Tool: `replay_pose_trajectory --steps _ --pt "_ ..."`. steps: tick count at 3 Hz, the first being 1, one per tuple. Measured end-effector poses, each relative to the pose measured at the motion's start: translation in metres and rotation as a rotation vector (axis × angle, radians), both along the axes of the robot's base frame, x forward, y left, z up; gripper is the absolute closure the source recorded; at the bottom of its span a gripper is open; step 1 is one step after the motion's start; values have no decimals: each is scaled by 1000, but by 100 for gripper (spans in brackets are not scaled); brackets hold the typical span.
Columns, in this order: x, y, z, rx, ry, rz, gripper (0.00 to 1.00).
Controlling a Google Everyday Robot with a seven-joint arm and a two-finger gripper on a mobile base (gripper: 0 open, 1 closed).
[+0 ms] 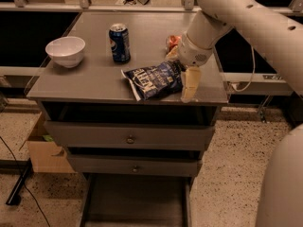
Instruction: Place blue chip bag into bottom drawer
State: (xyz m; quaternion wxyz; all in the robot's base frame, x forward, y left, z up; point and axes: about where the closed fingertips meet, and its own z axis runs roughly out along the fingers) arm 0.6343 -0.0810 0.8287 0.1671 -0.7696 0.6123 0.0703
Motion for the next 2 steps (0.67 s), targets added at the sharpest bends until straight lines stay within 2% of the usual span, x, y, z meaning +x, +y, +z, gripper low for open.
replay_pose_trajectory --steps 1,2 --pt "22 11 26 22 -58 48 0" --pt "23 12 25 22 -57 45 0"
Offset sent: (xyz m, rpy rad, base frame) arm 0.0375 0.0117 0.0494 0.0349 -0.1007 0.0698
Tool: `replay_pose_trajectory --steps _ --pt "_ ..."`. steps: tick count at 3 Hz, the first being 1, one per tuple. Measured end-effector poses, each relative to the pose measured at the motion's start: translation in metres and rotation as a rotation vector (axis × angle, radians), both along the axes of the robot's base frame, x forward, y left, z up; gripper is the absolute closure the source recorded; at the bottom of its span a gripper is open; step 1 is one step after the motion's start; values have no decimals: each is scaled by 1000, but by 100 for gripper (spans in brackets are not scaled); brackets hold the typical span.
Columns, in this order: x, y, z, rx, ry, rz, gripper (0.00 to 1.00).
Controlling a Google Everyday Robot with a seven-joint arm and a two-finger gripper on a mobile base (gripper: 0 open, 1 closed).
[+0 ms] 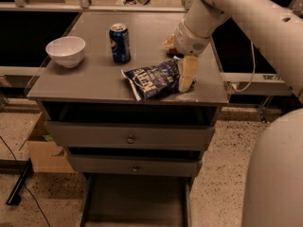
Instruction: Place blue chip bag into bottom drawer
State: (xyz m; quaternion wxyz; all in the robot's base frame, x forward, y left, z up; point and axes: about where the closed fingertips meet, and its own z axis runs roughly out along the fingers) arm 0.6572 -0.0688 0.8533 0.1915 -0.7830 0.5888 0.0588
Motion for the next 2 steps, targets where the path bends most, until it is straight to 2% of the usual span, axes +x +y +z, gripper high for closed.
replay_pose_trajectory --steps 1,2 --pt "-4 11 -26 -6 43 -7 0" --pt "-4 11 -26 -6 44 -7 3"
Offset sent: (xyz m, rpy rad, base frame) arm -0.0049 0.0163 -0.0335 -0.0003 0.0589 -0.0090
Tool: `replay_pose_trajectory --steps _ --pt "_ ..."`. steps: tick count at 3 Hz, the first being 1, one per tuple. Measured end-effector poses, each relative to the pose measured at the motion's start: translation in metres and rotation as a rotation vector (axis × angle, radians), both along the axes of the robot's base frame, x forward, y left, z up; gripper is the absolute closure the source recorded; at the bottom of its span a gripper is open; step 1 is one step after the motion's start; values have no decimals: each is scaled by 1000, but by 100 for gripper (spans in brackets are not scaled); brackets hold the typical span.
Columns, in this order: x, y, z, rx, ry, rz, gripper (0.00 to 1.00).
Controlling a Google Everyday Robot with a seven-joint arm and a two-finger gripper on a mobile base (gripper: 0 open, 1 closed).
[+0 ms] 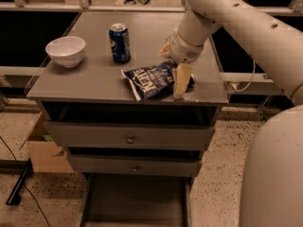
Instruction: Place blue chip bag into bottom drawer
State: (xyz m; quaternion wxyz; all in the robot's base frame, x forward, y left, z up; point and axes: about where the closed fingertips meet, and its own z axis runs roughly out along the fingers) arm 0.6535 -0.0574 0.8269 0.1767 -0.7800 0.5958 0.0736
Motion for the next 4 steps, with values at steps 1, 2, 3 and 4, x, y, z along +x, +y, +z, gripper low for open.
replay_pose_trajectory --steps 1,2,3,4 --pt "0 0 0 0 0 0 25" --pt "0 0 0 0 0 0 57" --pt "0 0 0 0 0 0 80" --pt "0 0 0 0 0 0 100"
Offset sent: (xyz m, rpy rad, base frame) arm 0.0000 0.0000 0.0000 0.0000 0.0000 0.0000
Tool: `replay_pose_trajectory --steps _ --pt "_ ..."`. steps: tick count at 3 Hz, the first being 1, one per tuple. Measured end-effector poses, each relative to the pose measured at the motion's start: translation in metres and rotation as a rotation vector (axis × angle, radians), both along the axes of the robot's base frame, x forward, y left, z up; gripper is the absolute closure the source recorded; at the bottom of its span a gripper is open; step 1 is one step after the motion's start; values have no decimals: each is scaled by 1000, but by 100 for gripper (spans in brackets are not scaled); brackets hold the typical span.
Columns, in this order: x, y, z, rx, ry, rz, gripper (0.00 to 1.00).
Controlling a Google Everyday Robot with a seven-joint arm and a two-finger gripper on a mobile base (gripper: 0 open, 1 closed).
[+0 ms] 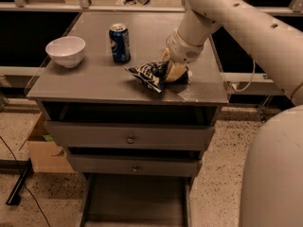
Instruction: Place blue chip bag into bottom drawer
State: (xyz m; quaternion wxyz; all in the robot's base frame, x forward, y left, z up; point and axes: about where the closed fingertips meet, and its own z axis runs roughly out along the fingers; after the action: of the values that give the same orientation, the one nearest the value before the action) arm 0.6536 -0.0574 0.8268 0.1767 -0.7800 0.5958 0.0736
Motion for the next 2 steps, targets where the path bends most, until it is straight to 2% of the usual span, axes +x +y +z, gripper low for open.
replay_pose_trajectory --steps 1,2 --pt "0 0 0 0 0 0 100" --pt "0 -6 8 6 3 -41 100"
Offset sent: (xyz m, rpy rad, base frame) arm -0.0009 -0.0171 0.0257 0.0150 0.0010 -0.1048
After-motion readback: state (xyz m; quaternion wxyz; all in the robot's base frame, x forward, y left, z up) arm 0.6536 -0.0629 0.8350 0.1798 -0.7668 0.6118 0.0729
